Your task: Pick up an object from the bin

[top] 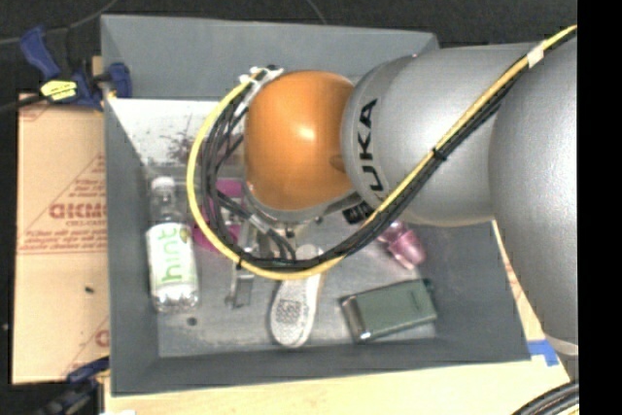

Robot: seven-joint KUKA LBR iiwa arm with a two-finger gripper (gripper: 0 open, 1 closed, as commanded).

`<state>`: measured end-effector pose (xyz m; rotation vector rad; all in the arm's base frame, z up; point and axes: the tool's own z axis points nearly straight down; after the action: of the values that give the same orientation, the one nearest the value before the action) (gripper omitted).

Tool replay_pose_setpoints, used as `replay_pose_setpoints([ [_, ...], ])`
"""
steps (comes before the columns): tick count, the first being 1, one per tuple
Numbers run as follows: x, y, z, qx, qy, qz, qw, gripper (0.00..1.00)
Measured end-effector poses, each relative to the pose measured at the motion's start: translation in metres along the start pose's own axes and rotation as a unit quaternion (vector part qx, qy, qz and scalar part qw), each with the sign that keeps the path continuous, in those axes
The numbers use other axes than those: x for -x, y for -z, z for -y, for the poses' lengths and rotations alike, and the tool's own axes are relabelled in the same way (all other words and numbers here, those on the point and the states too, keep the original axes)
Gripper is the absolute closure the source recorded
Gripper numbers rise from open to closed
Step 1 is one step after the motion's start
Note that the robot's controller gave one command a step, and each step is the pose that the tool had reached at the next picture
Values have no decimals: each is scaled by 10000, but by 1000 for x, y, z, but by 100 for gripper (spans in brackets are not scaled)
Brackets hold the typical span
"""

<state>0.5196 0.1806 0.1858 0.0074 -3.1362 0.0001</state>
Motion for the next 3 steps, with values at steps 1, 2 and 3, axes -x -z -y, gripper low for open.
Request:
replay_pose_setpoints([
  [1,2,5,1,8,-23,38,10000,0],
  [2,36,-22,21,4,295,32,9996,0],
  [3,31,-49,30,3,737,49,9973,0],
])
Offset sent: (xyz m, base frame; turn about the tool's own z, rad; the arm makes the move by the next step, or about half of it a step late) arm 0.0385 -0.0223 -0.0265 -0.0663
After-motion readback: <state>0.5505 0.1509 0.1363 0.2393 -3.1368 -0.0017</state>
